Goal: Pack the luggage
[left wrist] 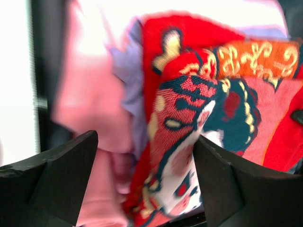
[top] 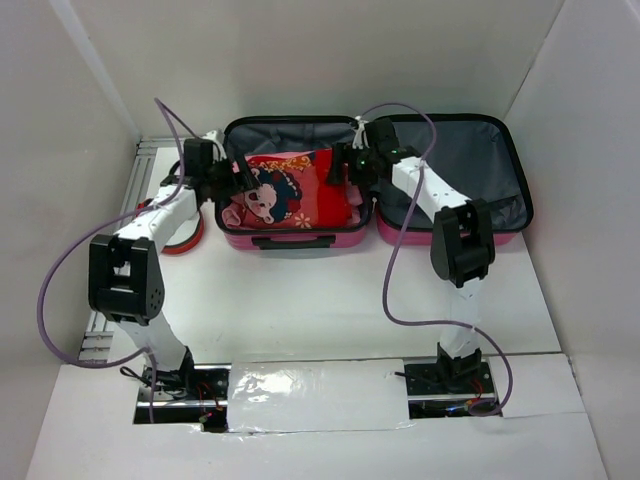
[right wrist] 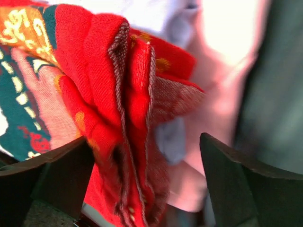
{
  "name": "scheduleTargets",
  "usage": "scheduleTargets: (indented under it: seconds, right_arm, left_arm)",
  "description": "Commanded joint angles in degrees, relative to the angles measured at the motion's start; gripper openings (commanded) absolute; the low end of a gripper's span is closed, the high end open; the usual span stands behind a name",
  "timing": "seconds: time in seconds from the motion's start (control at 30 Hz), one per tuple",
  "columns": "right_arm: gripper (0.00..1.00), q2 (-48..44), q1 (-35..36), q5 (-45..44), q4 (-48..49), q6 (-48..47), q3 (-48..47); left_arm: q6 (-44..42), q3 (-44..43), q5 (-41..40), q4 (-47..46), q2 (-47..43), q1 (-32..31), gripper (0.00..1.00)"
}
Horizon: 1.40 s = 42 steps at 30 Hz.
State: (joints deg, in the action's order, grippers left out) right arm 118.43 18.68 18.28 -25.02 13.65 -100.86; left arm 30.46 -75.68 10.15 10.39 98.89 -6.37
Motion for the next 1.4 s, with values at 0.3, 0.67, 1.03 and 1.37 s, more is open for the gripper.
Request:
scheduleTargets:
  seconds: [0.3,0.67,1.03,1.37]
  right_arm:
    - [0.97,-10.41,-4.53,-1.5,-1.62,-2.93,-2.24]
    - [0.97,-12.61,-5.58,0.88,0.93,-2.93,3.47]
    - [0.98,-13.93,-6.64,3.07,2.25,-2.93,6.11]
    - [0.98,-14.45,-7.69,3.6,2.77,-2.4,6.64]
  left_arm:
    - [0.03,2.97,-12.85,10.26,-16.18,10.68,0.97]
    - [6.89,13.63,-23.59,7.01,-7.94,12.88,0.89]
    - [1.01,12.31,-26.41,1.73,3.05,10.42,0.66]
    - [-0.75,6.34,-29.84,6.48,10.08,9.01,0.35]
